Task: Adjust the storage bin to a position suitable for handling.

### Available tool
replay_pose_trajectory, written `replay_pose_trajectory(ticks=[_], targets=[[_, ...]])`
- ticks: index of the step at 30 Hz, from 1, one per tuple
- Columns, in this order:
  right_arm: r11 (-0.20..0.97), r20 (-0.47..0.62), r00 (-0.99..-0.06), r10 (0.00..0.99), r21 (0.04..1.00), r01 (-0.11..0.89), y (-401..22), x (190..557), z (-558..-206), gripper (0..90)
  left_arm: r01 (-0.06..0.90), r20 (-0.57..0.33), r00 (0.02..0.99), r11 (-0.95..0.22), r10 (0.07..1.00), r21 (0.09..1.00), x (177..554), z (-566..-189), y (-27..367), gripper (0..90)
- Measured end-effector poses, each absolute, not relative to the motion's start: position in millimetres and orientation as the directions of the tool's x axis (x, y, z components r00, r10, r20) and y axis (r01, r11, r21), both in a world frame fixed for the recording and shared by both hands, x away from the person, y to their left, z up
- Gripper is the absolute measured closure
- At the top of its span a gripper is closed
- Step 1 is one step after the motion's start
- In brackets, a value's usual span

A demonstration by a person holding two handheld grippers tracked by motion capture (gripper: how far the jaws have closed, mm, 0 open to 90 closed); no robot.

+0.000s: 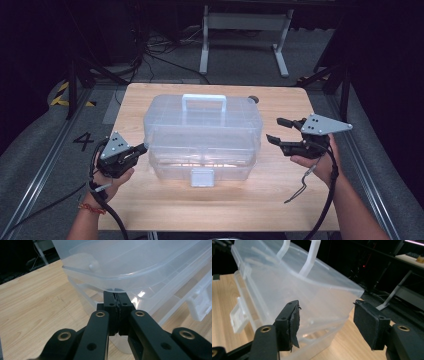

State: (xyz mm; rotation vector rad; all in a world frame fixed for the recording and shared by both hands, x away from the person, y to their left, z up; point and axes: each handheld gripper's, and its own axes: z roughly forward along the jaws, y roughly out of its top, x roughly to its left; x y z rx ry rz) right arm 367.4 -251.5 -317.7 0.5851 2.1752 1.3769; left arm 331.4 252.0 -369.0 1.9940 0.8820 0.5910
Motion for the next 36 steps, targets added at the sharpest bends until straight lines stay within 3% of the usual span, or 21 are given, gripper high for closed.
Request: replay_pose_trajectory(ticks=[16, 27, 36], targets=[[0.485, -0.204, -0.797, 0.569, 0.866, 0.125, -235, 370, -367, 38.8, 0.339, 0.093, 0.658, -0.403, 0.748, 0.85, 338, -357, 244, 88.8], [0.428, -0.228, -0.759, 0.61, 0.901, 0.073, -227, 376, -365, 46.6, 0.333, 0.095, 0.655, -0.399, 0.75, 0.854, 339, -358, 246, 86.0], [0.388, -0.244, -0.737, 0.63, 0.921, 0.028, -224, 377, -361, 55.9, 0.322, 0.117, 0.621, -0.388, 0.775, 0.864, 331, -352, 263, 78.4]])
